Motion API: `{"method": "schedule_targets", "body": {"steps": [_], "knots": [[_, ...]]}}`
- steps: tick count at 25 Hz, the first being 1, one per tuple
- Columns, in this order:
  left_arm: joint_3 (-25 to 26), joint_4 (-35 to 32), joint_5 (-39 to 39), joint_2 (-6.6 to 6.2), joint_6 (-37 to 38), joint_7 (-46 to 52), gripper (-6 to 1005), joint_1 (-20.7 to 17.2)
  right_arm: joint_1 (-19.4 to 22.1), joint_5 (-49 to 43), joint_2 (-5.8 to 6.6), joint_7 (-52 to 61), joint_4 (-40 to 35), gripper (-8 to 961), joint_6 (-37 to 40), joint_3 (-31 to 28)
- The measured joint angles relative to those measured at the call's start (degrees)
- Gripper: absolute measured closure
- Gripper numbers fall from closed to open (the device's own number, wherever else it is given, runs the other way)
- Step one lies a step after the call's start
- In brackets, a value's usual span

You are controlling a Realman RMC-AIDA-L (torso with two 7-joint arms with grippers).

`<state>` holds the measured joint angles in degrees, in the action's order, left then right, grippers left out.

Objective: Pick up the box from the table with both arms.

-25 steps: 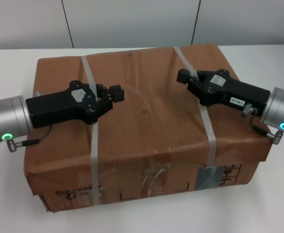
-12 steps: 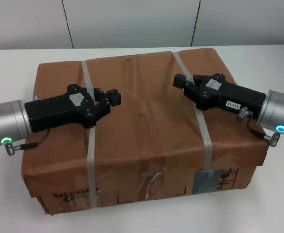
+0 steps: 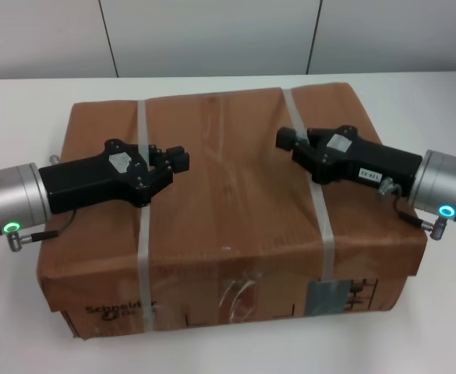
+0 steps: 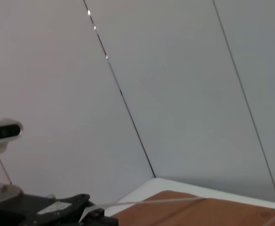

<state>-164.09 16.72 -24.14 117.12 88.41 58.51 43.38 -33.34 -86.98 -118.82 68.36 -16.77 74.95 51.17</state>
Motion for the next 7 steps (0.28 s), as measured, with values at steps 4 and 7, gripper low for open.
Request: {"method": "schedule_targets", "body": {"steps": [4, 7], "knots": [[0.0, -0.1, 0.1, 0.02, -0.3, -0.1, 906, -0.2, -0.1, 0.0, -0.06, 0.1, 0.0, 932, -0.5, 0.9], [0.0, -0.1, 0.5, 0.03, -0.3, -0.1, 906, -0.3, -0.1, 0.0, -0.08, 0.1, 0.0, 932, -0.6, 0.9]]}}
